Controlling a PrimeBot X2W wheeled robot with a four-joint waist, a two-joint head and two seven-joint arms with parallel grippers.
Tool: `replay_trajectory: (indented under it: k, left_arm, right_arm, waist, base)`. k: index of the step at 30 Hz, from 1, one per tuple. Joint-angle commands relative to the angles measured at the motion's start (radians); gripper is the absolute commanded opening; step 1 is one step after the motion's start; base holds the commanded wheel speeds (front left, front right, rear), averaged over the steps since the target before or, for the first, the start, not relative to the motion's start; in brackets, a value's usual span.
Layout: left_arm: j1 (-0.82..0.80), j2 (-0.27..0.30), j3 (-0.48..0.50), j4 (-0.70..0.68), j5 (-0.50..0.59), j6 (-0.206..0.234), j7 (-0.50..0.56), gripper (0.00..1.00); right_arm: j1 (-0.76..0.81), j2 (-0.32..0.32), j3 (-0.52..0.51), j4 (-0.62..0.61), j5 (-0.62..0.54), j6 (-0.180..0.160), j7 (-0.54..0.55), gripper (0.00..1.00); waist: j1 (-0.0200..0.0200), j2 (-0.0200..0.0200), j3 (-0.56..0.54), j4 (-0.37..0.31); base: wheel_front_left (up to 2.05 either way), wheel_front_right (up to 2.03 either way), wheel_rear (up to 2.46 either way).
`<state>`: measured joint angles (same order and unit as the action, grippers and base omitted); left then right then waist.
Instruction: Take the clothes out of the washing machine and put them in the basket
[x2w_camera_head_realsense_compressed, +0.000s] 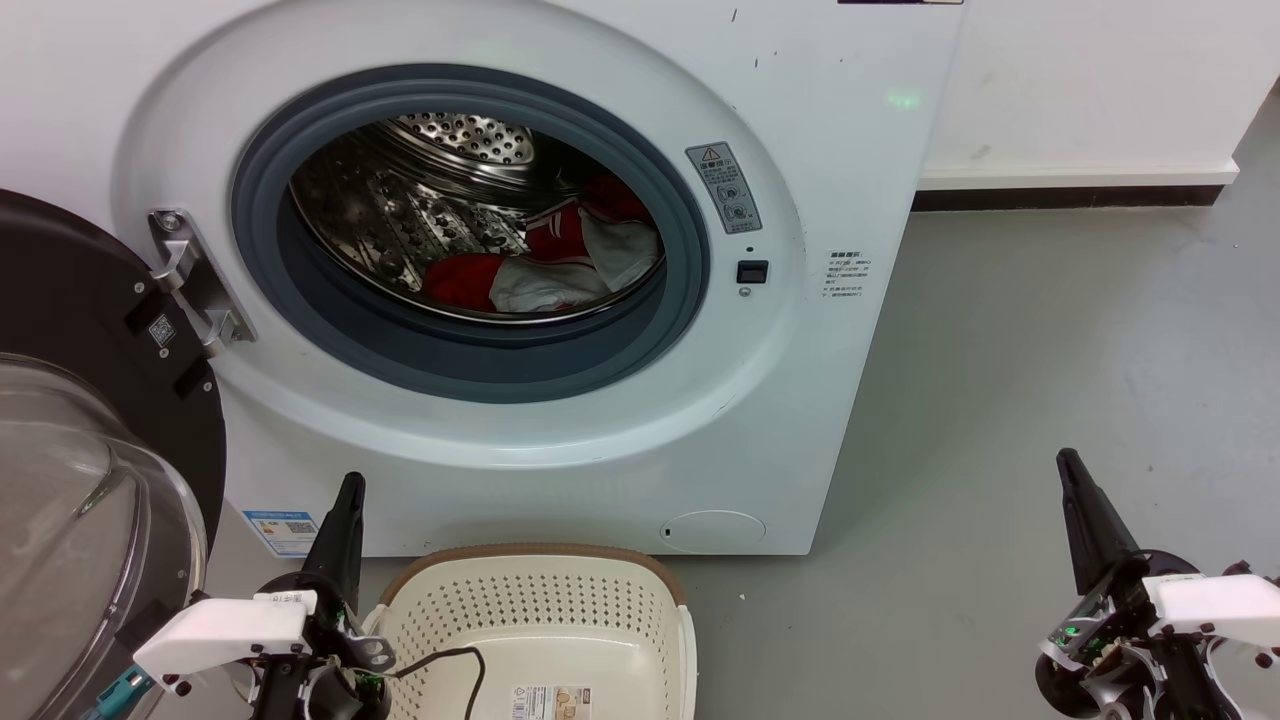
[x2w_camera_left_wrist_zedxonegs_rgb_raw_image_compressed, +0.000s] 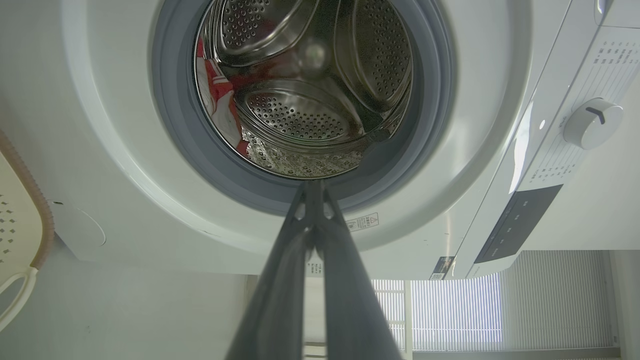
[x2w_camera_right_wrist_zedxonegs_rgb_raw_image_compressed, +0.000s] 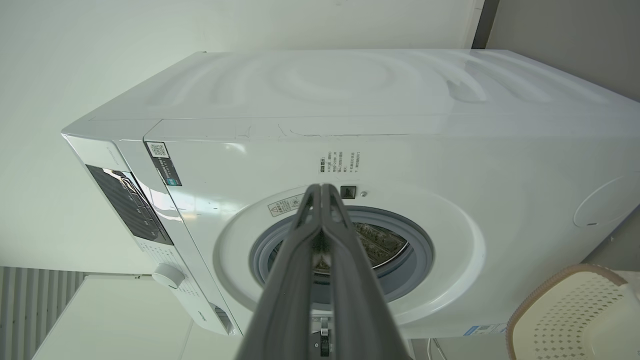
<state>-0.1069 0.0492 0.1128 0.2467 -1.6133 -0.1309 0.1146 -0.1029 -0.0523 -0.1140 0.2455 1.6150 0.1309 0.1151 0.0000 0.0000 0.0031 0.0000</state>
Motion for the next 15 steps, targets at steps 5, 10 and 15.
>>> replay_trajectory:
  k: [5,10,15]
  left_arm:
    - [-0.005,0.002,0.002,-0.001,0.000,-0.002,0.002,0.00]
    - [-0.005,0.002,0.002,-0.001,0.000,-0.002,0.002,0.00]
    - [-0.006,0.002,0.002,-0.001,0.000,-0.002,0.002,0.00]
  right_arm:
    - [-0.013,0.003,0.000,0.001,-0.004,0.000,0.000,0.00]
    - [-0.013,0.003,0.000,0.001,-0.004,0.000,0.000,0.00]
    - [-0.013,0.003,0.000,0.001,-0.004,0.000,0.000,0.00]
  waist:
    - [0.0000,0.0000,0.000,0.000]
    - [0.0000,0.0000,0.000,0.000]
    - [0.0000,0.0000,0.000,0.000]
  base:
    - [0.00,0.00,0.00]
    - [0.00,0.00,0.00]
    - [0.00,0.00,0.00]
